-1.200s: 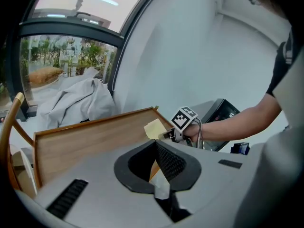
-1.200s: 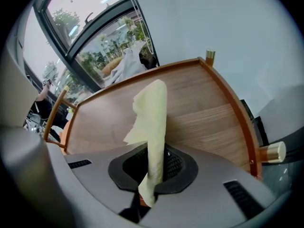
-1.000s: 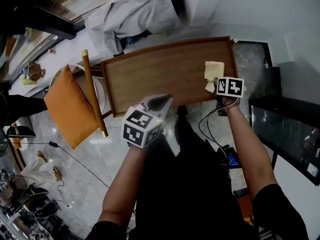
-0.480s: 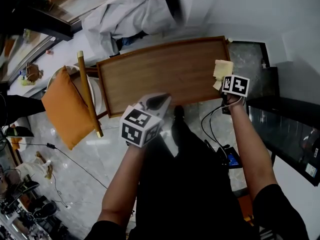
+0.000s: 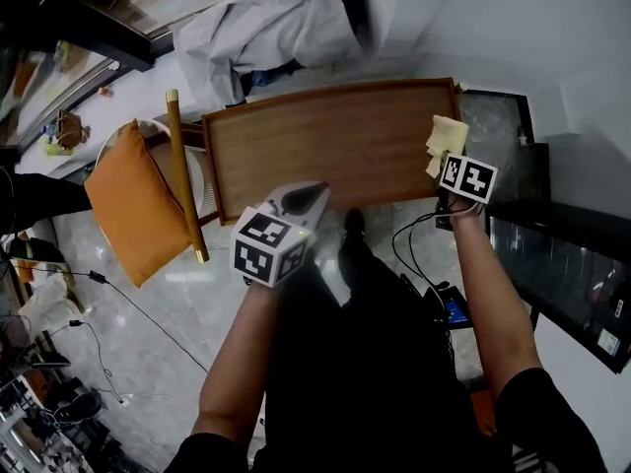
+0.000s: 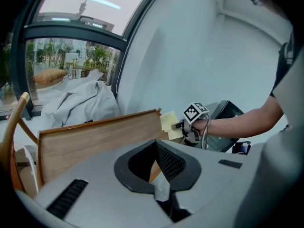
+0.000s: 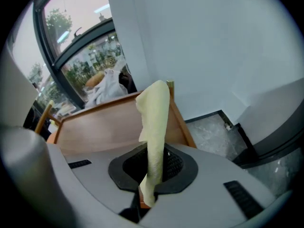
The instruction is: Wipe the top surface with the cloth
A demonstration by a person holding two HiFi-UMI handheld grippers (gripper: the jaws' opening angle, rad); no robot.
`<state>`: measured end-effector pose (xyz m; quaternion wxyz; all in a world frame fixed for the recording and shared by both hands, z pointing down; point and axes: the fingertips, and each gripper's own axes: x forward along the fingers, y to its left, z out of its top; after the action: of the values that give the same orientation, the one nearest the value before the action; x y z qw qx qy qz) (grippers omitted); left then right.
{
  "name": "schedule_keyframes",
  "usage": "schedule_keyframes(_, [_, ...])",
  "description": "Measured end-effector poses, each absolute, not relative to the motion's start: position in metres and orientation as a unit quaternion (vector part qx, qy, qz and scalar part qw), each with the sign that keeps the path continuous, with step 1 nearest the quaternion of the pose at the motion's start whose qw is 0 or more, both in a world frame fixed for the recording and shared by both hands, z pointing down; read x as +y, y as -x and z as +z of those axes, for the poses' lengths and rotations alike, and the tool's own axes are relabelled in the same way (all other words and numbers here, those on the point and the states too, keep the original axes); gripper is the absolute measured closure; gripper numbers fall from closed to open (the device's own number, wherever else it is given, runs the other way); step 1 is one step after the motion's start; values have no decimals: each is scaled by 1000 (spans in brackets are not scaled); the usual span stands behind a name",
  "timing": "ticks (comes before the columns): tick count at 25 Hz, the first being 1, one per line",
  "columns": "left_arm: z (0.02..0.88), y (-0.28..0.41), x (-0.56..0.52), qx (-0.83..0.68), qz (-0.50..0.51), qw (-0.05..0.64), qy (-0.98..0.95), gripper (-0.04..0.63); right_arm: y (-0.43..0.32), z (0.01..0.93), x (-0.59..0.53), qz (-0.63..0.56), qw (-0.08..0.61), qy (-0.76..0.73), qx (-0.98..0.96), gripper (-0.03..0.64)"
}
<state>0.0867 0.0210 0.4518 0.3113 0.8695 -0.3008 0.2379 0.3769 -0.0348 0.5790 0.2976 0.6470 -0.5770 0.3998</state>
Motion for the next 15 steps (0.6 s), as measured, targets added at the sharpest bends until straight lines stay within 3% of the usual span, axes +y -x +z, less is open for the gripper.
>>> schedule_keyframes(4, [444,-50,22,-326,228,312,-863,586,-300,556,-44,402,262,-589,-651,584])
schedule_keyframes(15, [434,92,55,-377,236,313,-839,586,-11,555,-4,433,266,-403,-761,584])
